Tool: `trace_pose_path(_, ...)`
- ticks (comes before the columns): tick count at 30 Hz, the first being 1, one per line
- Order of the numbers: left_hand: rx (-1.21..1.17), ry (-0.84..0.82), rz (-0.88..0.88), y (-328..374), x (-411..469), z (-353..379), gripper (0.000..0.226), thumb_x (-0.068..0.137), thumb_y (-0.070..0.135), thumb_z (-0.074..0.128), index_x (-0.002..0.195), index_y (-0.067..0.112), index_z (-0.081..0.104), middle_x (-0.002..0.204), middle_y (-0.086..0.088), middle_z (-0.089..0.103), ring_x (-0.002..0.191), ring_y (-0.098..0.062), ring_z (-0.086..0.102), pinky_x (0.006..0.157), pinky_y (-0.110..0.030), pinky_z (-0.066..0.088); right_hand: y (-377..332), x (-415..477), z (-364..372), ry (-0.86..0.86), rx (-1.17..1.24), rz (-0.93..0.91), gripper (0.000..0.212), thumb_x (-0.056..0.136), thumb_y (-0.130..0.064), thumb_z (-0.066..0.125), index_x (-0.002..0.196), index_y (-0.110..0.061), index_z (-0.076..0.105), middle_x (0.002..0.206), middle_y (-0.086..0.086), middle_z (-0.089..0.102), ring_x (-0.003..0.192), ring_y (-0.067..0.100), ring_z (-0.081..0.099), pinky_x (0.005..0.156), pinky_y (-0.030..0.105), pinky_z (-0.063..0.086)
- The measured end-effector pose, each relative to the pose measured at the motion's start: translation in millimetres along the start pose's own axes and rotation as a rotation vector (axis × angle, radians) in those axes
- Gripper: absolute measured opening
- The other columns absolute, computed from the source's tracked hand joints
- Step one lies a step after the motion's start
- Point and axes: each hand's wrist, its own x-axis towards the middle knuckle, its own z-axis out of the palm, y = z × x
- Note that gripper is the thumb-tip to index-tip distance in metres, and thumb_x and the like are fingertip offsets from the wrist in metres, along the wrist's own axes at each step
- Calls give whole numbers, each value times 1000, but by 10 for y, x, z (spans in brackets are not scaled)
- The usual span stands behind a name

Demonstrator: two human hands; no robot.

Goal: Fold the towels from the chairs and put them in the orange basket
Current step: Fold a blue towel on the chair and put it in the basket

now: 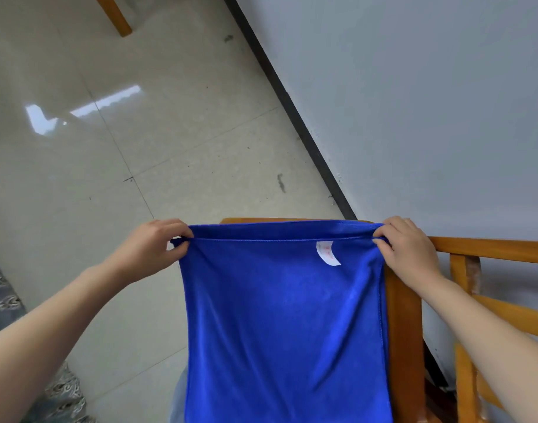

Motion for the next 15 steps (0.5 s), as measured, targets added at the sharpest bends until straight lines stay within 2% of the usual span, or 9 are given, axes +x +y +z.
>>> trace_pose_path(2, 13, 4, 30, 44, -81, -130, 24, 73, 34, 38, 77, 22, 59, 78, 41, 51, 69, 2, 47, 60, -12, 37, -70, -46, -100, 5, 94, 16, 5, 77, 2, 68, 74, -1, 65, 77, 9, 59, 70, 30, 58, 55, 21, 35)
trace_pose_path(4, 27, 42, 42, 154, -150, -318, 20, 71, 37, 37, 81, 27, 51, 82, 43, 50, 69, -8, 45, 59, -11, 36, -181, -72, -300, -22, 256, 101, 8, 83, 0, 63, 78, -5, 65, 84, 4, 56, 76, 20, 56, 59, 13, 35)
trace_pose_path(5, 19, 65, 30, 213, -170, -428, 22, 70, 38, 36, 84, 29, 49, 82, 43, 50, 69, -8, 46, 58, -10, 36, -225, -82, -413, -26, 358, 147, 12, 84, 0, 63, 76, -9, 64, 85, 0, 55, 76, 12, 54, 61, 9, 36)
trace_pose_path(8, -34, 150, 6, 491, -217, -893, 22, 66, 40, 39, 83, 35, 51, 81, 42, 53, 63, 8, 49, 56, -3, 37, -360, -84, -972, 16, 593, 251, 31, 82, 2, 64, 64, -23, 59, 82, -12, 56, 73, -3, 53, 66, 7, 43)
trace_pose_path(10, -81, 200, 19, 682, -233, -1227, 14, 68, 29, 50, 74, 42, 54, 84, 45, 55, 62, 12, 50, 56, 0, 36, -405, -72, -1395, 51, 704, 252, 39, 81, -1, 66, 57, -32, 62, 82, -16, 59, 74, -3, 54, 67, 9, 46)
trace_pose_path(12, -102, 266, 11, 825, -235, -1511, 37, 69, 12, 59, 67, 49, 55, 86, 48, 56, 69, 5, 57, 57, -4, 39, -496, -81, -1815, 91, 816, 190, 20, 78, -28, 70, 60, -37, 68, 84, -22, 61, 79, 2, 57, 68, 8, 47)
trace_pose_path(13, -122, 299, -7, 898, -247, -1642, 40, 68, 11, 61, 66, 50, 56, 87, 47, 58, 73, -1, 59, 60, -9, 41, -566, -111, -2027, 109, 867, 163, 11, 75, -42, 69, 63, -41, 68, 84, -25, 61, 80, 1, 59, 68, 7, 48)
trace_pose_path(14, -159, 314, -10, 988, -260, -1756, 36, 68, 14, 62, 66, 49, 57, 87, 45, 59, 76, -1, 61, 66, -12, 44, -611, -141, -2187, 125, 899, 142, 13, 77, -41, 68, 64, -41, 69, 83, -28, 61, 80, -3, 59, 66, 6, 48)
trace_pose_path(15, -208, 319, -16, 1045, -276, -1840, 26, 66, 22, 60, 66, 48, 58, 87, 45, 60, 78, 4, 61, 71, -11, 45, -620, -177, -2290, 144, 915, 132, 24, 82, -25, 66, 62, -37, 70, 80, -29, 61, 79, -7, 60, 65, 4, 48)
